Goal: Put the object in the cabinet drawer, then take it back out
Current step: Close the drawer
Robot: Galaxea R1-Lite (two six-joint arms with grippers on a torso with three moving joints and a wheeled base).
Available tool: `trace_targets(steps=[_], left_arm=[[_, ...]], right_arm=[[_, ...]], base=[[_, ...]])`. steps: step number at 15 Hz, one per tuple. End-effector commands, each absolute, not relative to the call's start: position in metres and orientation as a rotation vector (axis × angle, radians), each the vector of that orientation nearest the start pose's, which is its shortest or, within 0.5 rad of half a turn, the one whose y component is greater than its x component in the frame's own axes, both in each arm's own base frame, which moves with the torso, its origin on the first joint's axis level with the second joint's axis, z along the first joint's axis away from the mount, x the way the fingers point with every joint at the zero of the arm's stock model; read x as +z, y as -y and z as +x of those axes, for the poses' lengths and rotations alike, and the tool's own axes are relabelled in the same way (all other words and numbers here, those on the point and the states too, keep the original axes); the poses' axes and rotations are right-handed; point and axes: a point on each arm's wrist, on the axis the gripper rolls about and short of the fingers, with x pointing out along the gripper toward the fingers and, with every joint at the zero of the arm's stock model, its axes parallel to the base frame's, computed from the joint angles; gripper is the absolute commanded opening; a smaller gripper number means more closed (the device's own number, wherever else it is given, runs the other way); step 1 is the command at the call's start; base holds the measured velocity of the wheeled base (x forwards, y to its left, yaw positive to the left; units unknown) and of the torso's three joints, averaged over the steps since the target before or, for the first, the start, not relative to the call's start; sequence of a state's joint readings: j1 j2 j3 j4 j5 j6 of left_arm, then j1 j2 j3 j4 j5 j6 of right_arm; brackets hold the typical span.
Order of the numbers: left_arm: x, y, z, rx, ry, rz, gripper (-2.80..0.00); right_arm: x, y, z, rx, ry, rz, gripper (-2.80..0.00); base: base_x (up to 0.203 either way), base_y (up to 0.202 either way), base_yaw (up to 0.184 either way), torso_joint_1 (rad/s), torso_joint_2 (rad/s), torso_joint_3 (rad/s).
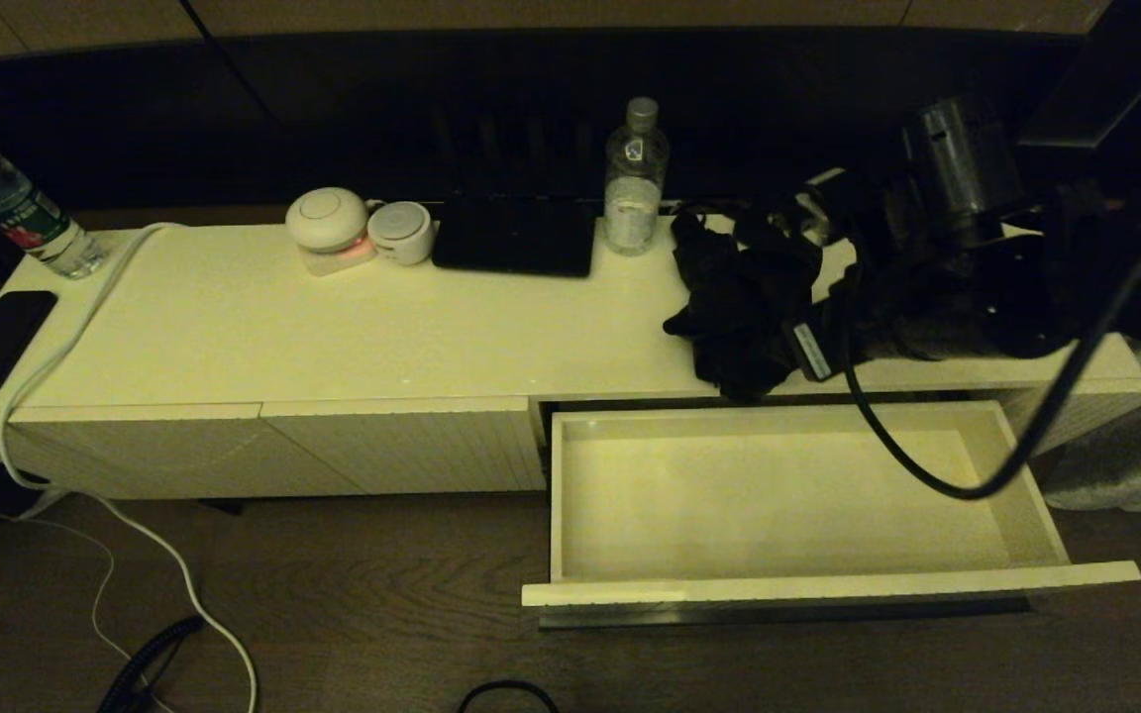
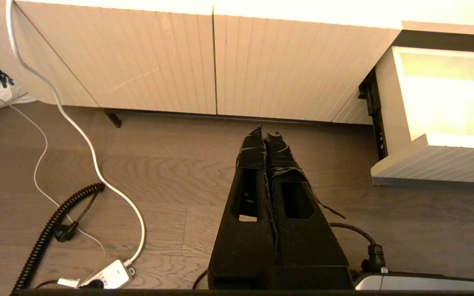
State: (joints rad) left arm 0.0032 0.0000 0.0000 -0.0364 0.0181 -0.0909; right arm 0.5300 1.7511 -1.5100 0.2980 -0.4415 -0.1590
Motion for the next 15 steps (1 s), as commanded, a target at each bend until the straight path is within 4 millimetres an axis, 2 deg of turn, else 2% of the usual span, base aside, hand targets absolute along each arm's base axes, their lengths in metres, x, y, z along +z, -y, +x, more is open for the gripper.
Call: trace_targets(steps=[1,2,3,5,9,11,15], left_arm=[[0.079,0.000,-0.023,0.020,0.039,-0.092,-2.80],[0.079,0.000,-0.023,0.020,0.039,-0.092,-2.80],[0.079,0.000,-0.023,0.020,0.038,-0.092,-2.80],[0.079,0.000,-0.023,0.020,0.039,-0.092,-2.80],[0.079,0.000,-0.023,0.020,0.039,-0.092,-2.80],[0.079,0.000,-0.023,0.020,0.039,-0.092,-2.80],[0.079,0.000,-0.023,0.020,0.039,-0.092,-2.80]], right_arm=[[0.269,-0.131,0.236,0.167,-0.478,-0.540,0.00],[0.256,-0.122,0.221,0.199,-0.496,-0.629,0.00],[0.242,-0.113,0.205,0.241,-0.510,-0.715,-2.80],[0.216,-0.100,0.180,0.322,-0.532,-0.831,-2.80],[0.171,-0.089,0.149,0.427,-0.599,-0.941,-2.80],[0.150,-0.089,0.147,0.438,-0.614,-0.949,-2.80],[0.106,-0.101,0.167,0.430,-0.648,-0.941,-2.80]], base=[[0.000,0.000,0.000,0.000,0.00,0.000],[0.000,0.000,0.000,0.000,0.00,0.000],[0.000,0.000,0.000,0.000,0.00,0.000],[0.000,0.000,0.000,0.000,0.00,0.000],[0.000,0.000,0.000,0.000,0.00,0.000],[0.000,0.000,0.000,0.000,0.00,0.000],[0.000,0.000,0.000,0.000,0.00,0.000]])
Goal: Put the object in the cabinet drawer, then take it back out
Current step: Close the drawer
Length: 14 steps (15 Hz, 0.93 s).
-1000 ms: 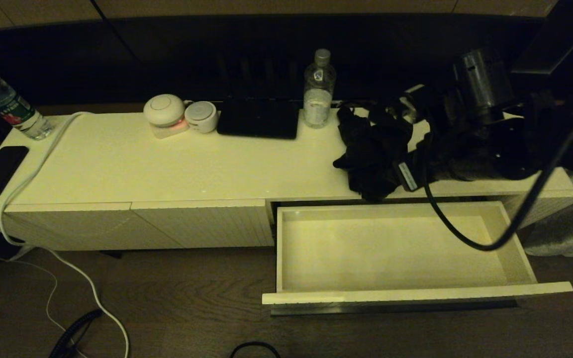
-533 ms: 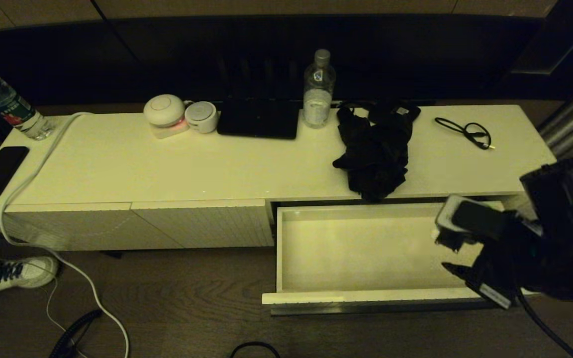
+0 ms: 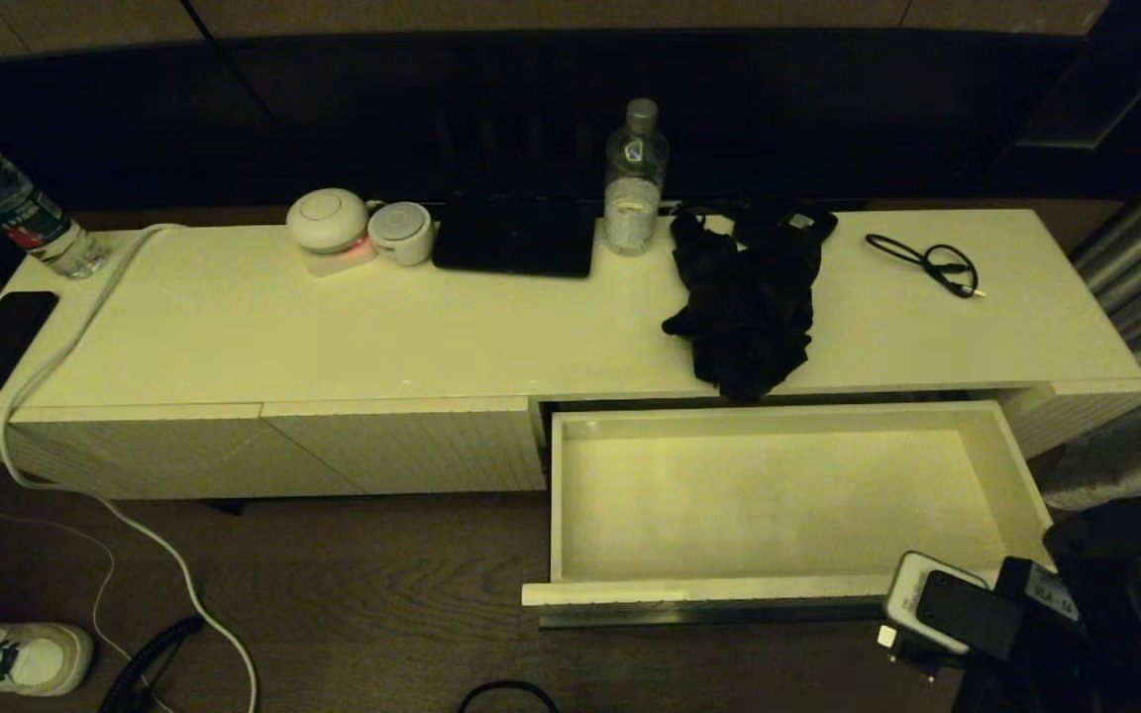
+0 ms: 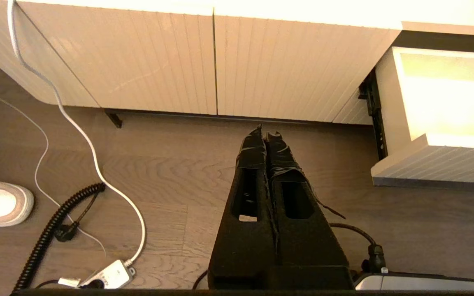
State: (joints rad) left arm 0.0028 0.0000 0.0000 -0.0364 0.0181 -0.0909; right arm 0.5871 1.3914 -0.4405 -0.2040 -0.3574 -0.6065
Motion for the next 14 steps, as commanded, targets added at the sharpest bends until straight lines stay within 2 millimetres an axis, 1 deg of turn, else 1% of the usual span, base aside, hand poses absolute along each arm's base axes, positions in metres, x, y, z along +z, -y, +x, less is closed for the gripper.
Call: trace_targets(steps=[1,3,5,6,8,12,14], left_arm=[[0.079,0.000,-0.023,0.020,0.039,-0.092,-2.80],[0.079,0.000,-0.023,0.020,0.039,-0.092,-2.80],[0.079,0.000,-0.023,0.020,0.039,-0.092,-2.80],[0.079,0.000,-0.023,0.020,0.039,-0.092,-2.80],[0.079,0.000,-0.023,0.020,0.038,-0.092,-2.80],[0.079,0.000,-0.023,0.020,0.039,-0.092,-2.80],[0.079,0.000,-0.023,0.020,0.038,-0.092,-2.80]], right_arm=[[0.099,-0.104,0.173,0.420,-0.655,-0.921,-2.80],[0.086,-0.112,0.185,0.390,-0.667,-0.856,-2.80],[0.074,-0.118,0.196,0.311,-0.684,-0.769,-2.80],[0.068,-0.120,0.199,0.248,-0.690,-0.722,-2.80],[0.059,-0.123,0.203,0.175,-0.706,-0.667,-2.80],[0.046,-0.127,0.208,0.107,-0.741,-0.546,-2.80],[0.043,-0.131,0.213,0.065,-0.732,-0.466,-2.80]], base=[[0.000,0.000,0.000,0.000,0.00,0.000],[0.000,0.000,0.000,0.000,0.00,0.000],[0.000,0.000,0.000,0.000,0.00,0.000],[0.000,0.000,0.000,0.000,0.00,0.000],[0.000,0.000,0.000,0.000,0.00,0.000],[0.000,0.000,0.000,0.000,0.00,0.000],[0.000,0.000,0.000,0.000,0.00,0.000]])
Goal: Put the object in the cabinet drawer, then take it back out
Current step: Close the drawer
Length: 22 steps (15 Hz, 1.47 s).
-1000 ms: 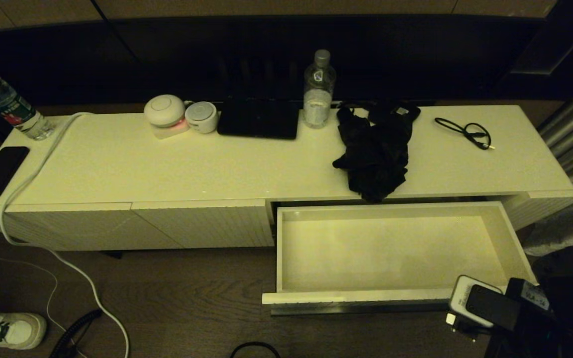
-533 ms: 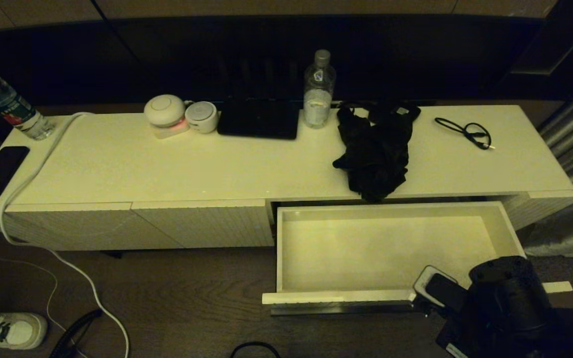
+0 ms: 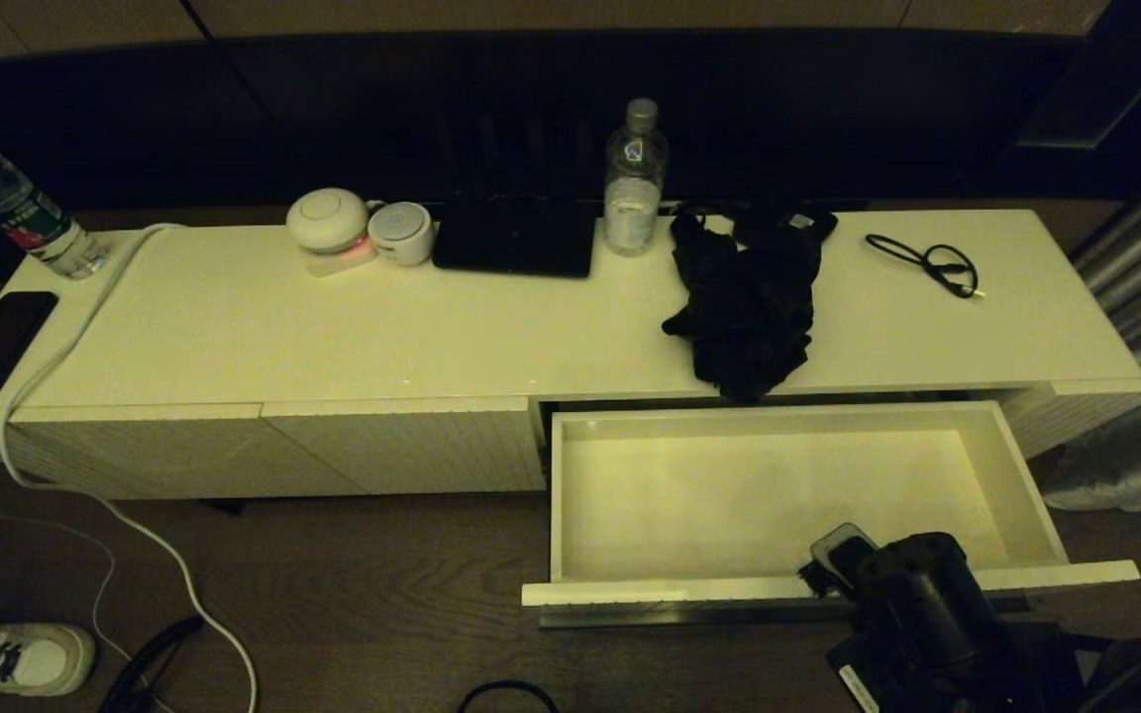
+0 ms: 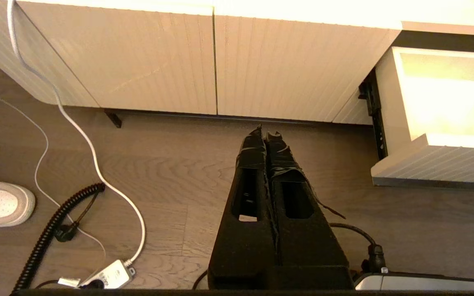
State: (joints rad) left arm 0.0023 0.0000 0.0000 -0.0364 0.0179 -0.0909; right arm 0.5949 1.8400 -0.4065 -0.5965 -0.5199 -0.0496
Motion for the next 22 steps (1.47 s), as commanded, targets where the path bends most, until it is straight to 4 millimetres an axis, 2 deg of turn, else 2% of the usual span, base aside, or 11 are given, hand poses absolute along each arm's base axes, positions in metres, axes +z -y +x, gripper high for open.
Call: trace_targets(steps=[1,6,13,18,22], left_arm=[[0.079,0.000,-0.023,0.020,0.039,-0.092,-2.80],[0.079,0.000,-0.023,0.020,0.039,-0.092,-2.80],[0.079,0.000,-0.023,0.020,0.038,-0.092,-2.80],[0.079,0.000,-0.023,0.020,0.038,-0.092,-2.80],[0.079,0.000,-0.023,0.020,0.039,-0.092,-2.80]], right_arm=[[0.043,-0.132,0.216,0.040,-0.717,-0.414,-2.80],[0.053,-0.143,0.221,0.046,-0.570,-0.315,-2.80],[0.052,-0.145,0.225,0.033,-0.481,-0.201,-2.80],[0.049,-0.146,0.232,0.025,-0.452,-0.179,-2.80],[0.039,-0.151,0.242,0.019,-0.435,-0.165,-2.80]], base=[[0.000,0.000,0.000,0.000,0.00,0.000],[0.000,0.000,0.000,0.000,0.00,0.000],[0.000,0.000,0.000,0.000,0.00,0.000],[0.000,0.000,0.000,0.000,0.00,0.000],[0.000,0.000,0.000,0.000,0.00,0.000]])
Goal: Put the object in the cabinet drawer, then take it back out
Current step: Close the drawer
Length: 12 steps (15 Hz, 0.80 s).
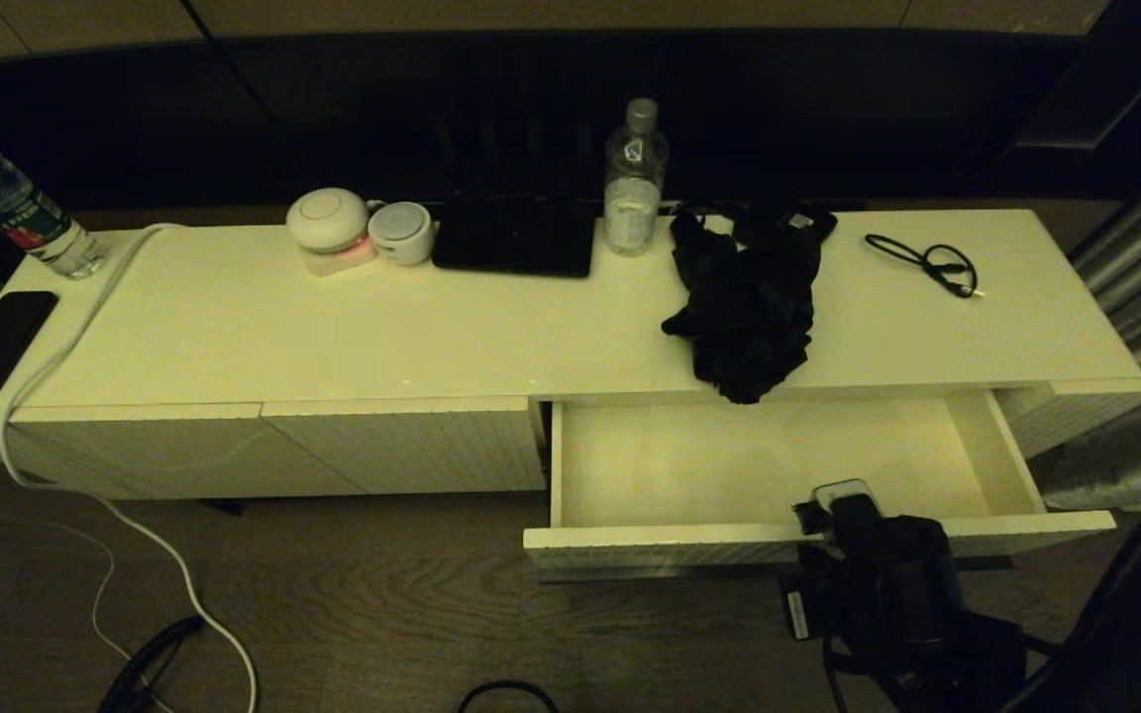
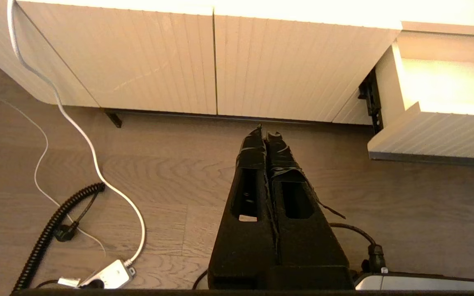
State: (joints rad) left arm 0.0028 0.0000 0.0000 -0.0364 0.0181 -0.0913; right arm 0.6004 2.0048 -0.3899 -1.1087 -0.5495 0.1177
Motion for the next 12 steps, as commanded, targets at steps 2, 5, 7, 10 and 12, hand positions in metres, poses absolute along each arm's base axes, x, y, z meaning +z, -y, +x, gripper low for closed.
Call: trace_targets(steps=[2,5,7,10,12], left_arm=[[0.079,0.000,-0.023,0.020,0.039,-0.092,-2.80],[0.079,0.000,-0.023,0.020,0.038,-0.092,-2.80],[0.079,0.000,-0.023,0.020,0.039,-0.092,-2.80],[0.079,0.000,-0.023,0.020,0.039,-0.092,-2.80],[0.079,0.000,-0.023,0.020,0.039,-0.092,-2.80]], right_arm=[[0.038,-0.153,0.252,0.012,-0.400,-0.140,-2.80],[0.036,-0.158,0.261,0.012,-0.370,-0.120,-2.80],[0.038,-0.164,0.268,0.017,-0.324,-0.098,-2.80],[0.035,-0.167,0.275,0.017,-0.312,-0.091,-2.80],[0.034,-0.170,0.282,0.013,-0.301,-0.084,-2.80]], base=[[0.000,0.000,0.000,0.000,0.00,0.000],[0.000,0.000,0.000,0.000,0.00,0.000],[0.000,0.000,0.000,0.000,0.00,0.000],[0.000,0.000,0.000,0.000,0.00,0.000],[0.000,0.000,0.000,0.000,0.00,0.000]])
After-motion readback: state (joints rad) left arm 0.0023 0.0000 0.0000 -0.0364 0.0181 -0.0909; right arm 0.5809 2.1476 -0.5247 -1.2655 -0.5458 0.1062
